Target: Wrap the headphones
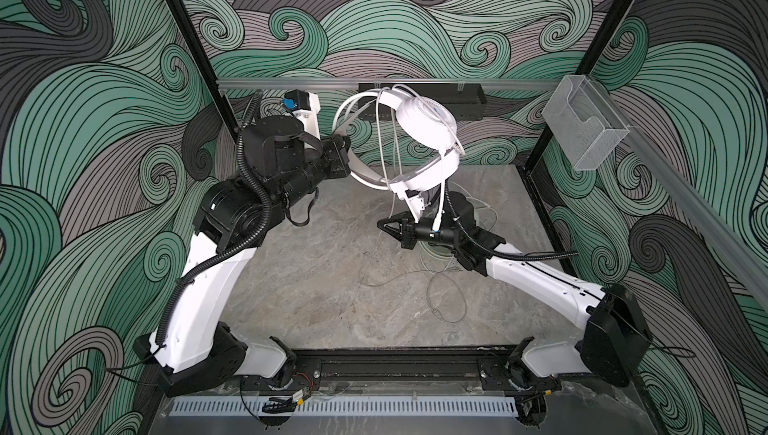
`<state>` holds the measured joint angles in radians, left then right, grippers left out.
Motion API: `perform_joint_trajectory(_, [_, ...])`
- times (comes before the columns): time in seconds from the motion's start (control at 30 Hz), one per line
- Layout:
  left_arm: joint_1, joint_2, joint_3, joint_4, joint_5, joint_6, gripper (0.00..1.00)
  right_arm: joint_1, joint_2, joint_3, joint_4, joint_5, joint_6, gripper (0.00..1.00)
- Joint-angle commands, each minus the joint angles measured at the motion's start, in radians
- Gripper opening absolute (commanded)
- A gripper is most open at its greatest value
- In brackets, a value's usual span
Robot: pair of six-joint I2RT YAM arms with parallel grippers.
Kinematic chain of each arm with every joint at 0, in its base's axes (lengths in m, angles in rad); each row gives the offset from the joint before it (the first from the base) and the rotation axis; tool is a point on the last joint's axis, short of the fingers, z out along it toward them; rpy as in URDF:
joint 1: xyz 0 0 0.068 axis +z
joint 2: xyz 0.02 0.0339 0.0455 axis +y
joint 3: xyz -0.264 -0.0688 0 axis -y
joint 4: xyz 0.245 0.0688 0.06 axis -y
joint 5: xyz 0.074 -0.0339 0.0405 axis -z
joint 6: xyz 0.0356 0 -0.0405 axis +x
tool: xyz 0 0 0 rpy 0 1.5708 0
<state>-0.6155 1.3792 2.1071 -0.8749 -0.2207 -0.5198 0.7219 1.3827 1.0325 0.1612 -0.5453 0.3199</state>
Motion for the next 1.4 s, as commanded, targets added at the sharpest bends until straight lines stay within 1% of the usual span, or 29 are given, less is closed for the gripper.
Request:
perform_joint_trajectory(0.0, [0.019,-0.027,-0.019,0.13,-0.077,-0.088,0.0,0.03,-0.054,-0.009,-0.176,0.08,-0.129,0.0])
perform_joint_trajectory(0.17, [0.029,-0.017,-0.07,0.159,-0.168,-0.098,0.0,0.094,-0.118,0.0,-0.326,0.172,-0.232,0.0])
perform_joint_trajectory(0.33, [0.046,-0.007,-0.122,0.197,-0.231,-0.103,0.0,0.157,-0.162,0.003,-0.424,0.249,-0.285,0.0])
perform_joint_trajectory(0.53, [0.055,0.028,-0.15,0.221,-0.324,-0.028,0.0,0.226,-0.215,0.02,-0.53,0.342,-0.333,0.0])
perform_joint_trajectory(0.7, [0.056,0.083,-0.177,0.24,-0.404,0.046,0.0,0.286,-0.215,0.096,-0.687,0.446,-0.383,0.0])
perform_joint_trajectory(0.87, [0.056,0.105,-0.217,0.253,-0.444,0.056,0.0,0.331,-0.227,0.148,-0.764,0.514,-0.398,0.0])
perform_joint_trajectory(1.03, [0.056,0.139,-0.21,0.261,-0.454,0.097,0.0,0.39,-0.232,0.223,-0.843,0.589,-0.43,0.0])
perform_joint_trajectory(1.17, [0.05,0.153,-0.224,0.285,-0.479,0.156,0.0,0.417,-0.216,0.308,-0.894,0.601,-0.441,0.0])
perform_joint_trajectory(1.37, [0.037,0.148,-0.269,0.336,-0.511,0.218,0.0,0.426,-0.178,0.427,-0.927,0.546,-0.417,0.0])
